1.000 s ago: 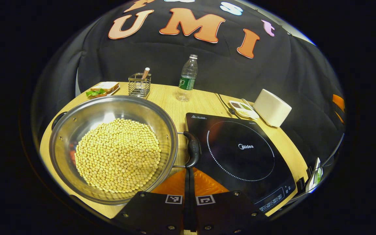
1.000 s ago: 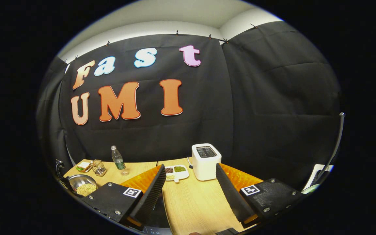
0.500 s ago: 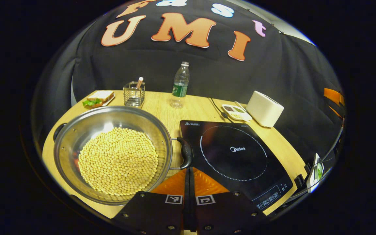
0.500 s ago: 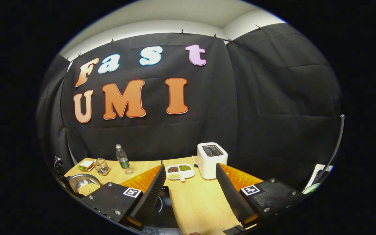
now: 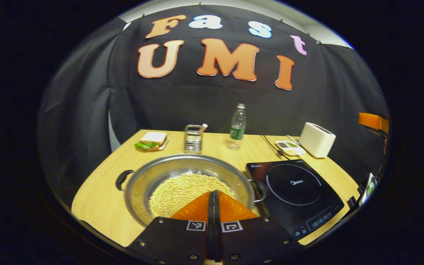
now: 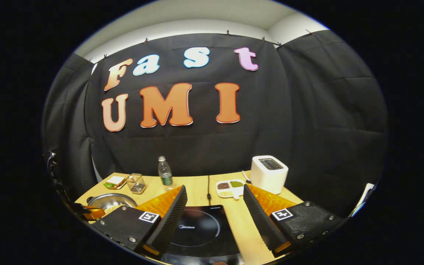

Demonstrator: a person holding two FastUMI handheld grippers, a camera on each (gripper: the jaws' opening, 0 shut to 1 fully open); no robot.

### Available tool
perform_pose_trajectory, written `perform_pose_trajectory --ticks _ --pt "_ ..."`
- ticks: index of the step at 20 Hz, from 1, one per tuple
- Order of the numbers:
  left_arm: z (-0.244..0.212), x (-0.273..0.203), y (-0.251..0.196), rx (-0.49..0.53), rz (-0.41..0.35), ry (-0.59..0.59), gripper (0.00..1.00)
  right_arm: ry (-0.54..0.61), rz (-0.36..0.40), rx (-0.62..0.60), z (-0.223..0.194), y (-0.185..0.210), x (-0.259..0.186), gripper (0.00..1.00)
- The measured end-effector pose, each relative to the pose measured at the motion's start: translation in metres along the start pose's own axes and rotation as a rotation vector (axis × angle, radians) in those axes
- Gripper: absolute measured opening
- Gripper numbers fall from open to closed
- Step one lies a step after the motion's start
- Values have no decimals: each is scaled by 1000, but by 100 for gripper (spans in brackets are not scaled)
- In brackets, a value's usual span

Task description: First push the handle of the pot to place it horizontally, then grasp the pot with both hands and set it on the induction cooktop.

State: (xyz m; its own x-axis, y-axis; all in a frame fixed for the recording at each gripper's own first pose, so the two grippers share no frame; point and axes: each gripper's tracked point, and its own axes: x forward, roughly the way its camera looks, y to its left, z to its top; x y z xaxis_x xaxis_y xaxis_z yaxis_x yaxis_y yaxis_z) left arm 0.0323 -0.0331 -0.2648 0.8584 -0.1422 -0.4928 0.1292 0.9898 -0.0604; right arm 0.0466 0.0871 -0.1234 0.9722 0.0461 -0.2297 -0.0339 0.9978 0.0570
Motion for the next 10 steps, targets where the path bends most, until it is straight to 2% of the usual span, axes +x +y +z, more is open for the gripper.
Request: perform_pose_trajectory --ticks 1,3,5,8,9,10 --pt "2 -4 17 -8 19 -10 1 18 27 3 -7 18 2 95" --pt "8 -9 49 -34 49 -43 0 44 61 -5 -19 47 5 95" --pt "8 -12 85 -52 89 -69 6 61 86 -11 -29 73 8 95" --pt "7 -13 119 -56 100 -90 30 96 112 -6 -47 108 14 95" --pt "8 -11 126 -59 93 -96 31 110 116 -2 -54 117 17 95" --pt "8 -8 134 -61 93 -100 53 120 117 -2 -60 126 20 95"
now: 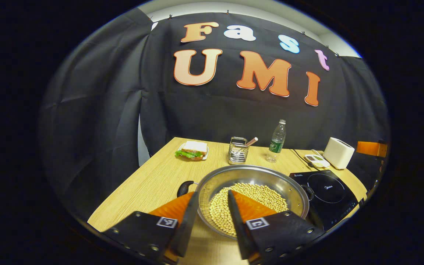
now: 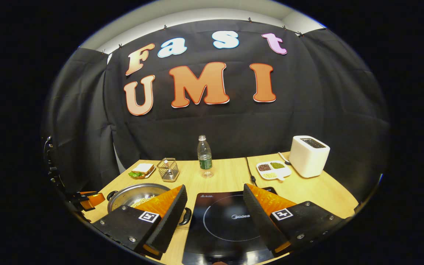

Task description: First push the handle of the pot to place it horizontally, then grasp the pot with both hands and set it on the induction cooktop.

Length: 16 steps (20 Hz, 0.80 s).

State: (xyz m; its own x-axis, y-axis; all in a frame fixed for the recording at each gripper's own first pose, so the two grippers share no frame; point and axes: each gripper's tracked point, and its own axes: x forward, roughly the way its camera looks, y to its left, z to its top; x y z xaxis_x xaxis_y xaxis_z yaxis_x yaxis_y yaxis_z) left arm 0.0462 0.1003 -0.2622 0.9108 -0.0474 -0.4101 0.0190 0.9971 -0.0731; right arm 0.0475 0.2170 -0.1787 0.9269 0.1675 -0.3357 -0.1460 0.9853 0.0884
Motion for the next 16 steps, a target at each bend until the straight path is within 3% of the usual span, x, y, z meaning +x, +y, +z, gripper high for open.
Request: perform_pose_trajectory --ticks 2,9,12,16 --pt "-2 9 19 9 21 -3 76 23 -4 -10 -12 14 7 95" --pt "-17 35 37 24 -22 30 76 142 -29 -43 -60 51 47 96" --pt "-17 49 40 47 -27 30 76 214 -81 -114 -87 49 60 96" --pt "-32 70 50 74 -32 81 75 305 -102 -111 -121 51 76 96"
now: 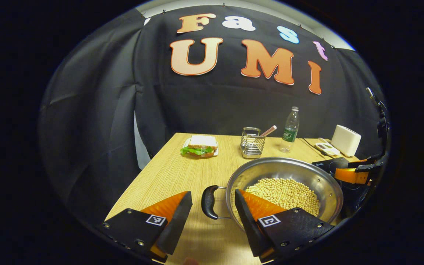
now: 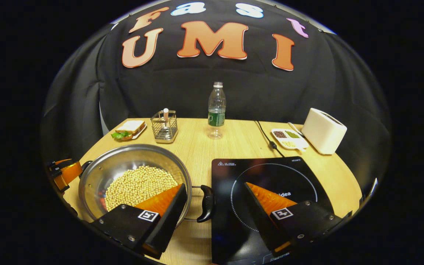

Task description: First push the handle of the pot to place it horizontally, then grasp the pot with both hands and set it on the induction cooktop.

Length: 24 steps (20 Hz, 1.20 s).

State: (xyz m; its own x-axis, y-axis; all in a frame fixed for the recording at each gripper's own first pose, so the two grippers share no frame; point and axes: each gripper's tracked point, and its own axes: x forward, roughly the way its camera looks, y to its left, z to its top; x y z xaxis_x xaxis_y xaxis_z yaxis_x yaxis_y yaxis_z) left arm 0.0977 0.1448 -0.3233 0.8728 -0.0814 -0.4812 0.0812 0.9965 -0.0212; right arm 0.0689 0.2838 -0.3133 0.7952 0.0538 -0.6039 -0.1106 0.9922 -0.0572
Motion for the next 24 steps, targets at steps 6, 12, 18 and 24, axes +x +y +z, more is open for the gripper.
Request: perform_pose_trajectory --ticks 6,12,18,24 --pt "-17 21 -4 15 -40 59 76 54 -1 -16 -10 17 16 95" --pt "-29 35 -15 1 -79 108 76 87 7 -22 -16 25 23 82" --pt "-28 19 -12 -15 -14 140 55 125 28 26 -17 30 19 55" --pt "10 -14 -27 1 1 71 54 48 58 55 16 16 -13 52"
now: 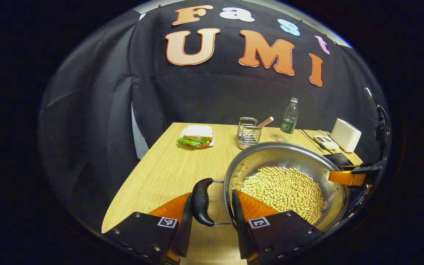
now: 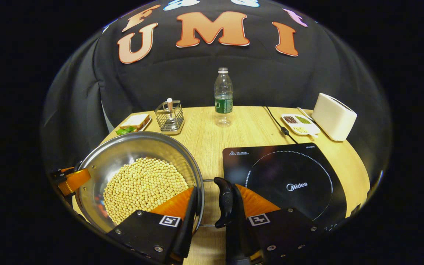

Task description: First push the handle of the pot to place it horizontally, then grasp the pot with both hands and set it on the induction cooktop.

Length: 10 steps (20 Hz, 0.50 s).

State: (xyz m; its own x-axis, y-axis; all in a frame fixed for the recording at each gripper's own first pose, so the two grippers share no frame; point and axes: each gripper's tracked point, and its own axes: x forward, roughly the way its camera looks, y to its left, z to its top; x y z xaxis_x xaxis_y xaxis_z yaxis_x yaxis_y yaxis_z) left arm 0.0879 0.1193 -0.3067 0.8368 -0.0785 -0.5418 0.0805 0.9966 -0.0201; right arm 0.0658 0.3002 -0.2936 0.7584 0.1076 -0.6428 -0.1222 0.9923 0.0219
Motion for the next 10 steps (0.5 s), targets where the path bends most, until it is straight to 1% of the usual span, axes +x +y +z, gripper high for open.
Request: perform_pose_trajectory --ticks 5,10 --pt "20 -20 -26 -9 -22 -29 54 -59 -8 0 24 -25 -24 53" --pt "34 -31 -56 -2 -44 -49 54 -75 -13 19 34 -54 -37 53"
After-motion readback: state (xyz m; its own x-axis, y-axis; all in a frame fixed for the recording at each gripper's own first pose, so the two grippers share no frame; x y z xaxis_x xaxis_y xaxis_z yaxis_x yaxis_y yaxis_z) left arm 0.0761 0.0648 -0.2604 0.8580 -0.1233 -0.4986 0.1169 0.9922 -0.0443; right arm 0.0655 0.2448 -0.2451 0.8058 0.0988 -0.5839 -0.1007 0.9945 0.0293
